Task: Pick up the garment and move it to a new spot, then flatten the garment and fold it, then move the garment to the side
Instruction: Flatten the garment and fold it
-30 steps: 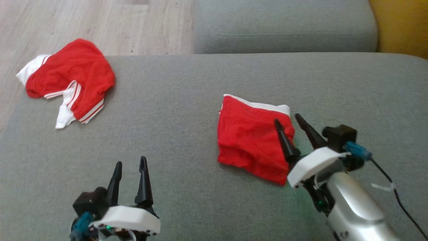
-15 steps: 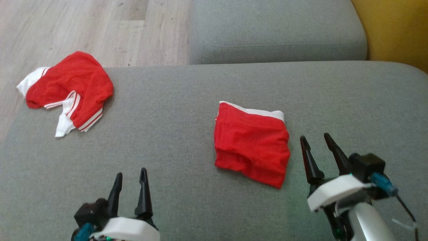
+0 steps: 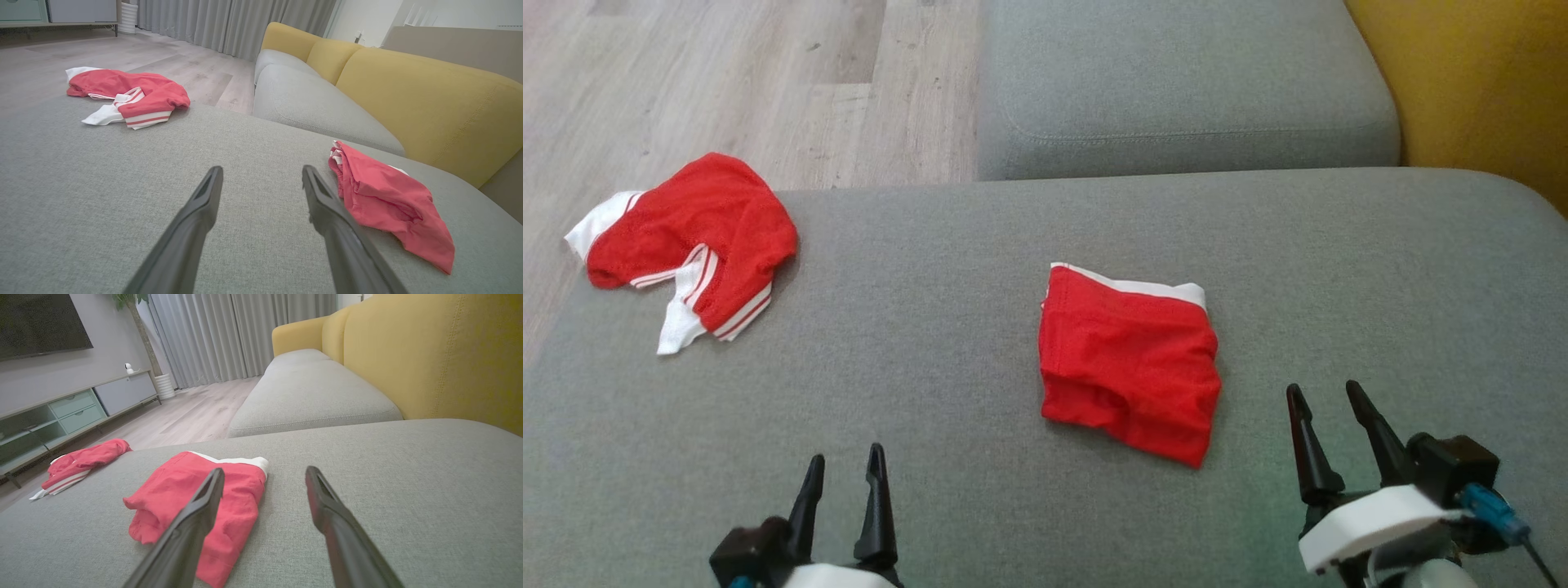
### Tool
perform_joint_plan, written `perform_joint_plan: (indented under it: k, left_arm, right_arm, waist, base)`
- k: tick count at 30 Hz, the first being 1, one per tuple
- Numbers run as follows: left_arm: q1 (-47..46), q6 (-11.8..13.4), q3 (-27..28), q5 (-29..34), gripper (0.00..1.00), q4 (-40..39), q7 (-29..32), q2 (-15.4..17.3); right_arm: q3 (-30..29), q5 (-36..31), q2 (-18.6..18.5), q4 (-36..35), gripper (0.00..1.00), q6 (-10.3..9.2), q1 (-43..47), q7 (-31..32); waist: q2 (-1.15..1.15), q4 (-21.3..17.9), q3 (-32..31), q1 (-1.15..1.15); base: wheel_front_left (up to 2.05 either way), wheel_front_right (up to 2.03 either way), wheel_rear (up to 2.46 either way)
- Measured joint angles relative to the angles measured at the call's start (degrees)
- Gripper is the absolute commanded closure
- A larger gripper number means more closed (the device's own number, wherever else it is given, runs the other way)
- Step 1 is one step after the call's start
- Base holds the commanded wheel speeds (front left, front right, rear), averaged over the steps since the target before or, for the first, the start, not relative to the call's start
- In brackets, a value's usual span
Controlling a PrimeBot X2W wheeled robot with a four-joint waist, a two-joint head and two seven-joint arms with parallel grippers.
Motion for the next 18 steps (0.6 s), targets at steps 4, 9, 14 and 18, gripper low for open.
perform_joint_plan:
  k: [4,9,14,18]
  left_arm:
    - [0.56,0.00,0.04,0.00,0.00,0.00,0.00,0.07]
    - [0.56,0.01,0.03,0.00,0.00,-0.03,0.00,0.20]
    - [0.56,0.05,0.01,0.00,0.00,-0.05,0.00,0.25]
    - [0.56,0.05,-0.04,0.00,0.00,-0.10,0.00,0.25]
  right_arm:
    - [-0.10,0.00,0.02,-0.58,0.00,0.00,0.07,0.31]
    - [-0.24,-0.01,0.03,-0.59,0.00,0.00,0.95,0.56]
    - [-0.18,-0.03,0.04,-0.60,0.00,0.00,0.94,0.60]
    - [-0.15,-0.74,0.05,-0.21,0.00,0.00,0.93,1.05]
  waist:
    - [0.00,-0.18,-0.21,0.00]
    - [0.00,-0.16,-0.42,0.00]
    - [0.00,0.05,-0.41,0.00]
    - [0.00,0.36,-0.02,0.00]
  base:
    - [0.00,0.00,0.00]
    - [0.00,0.00,0.00]
    - [0.00,0.00,0.00]
    - [0.00,0.00,0.00]
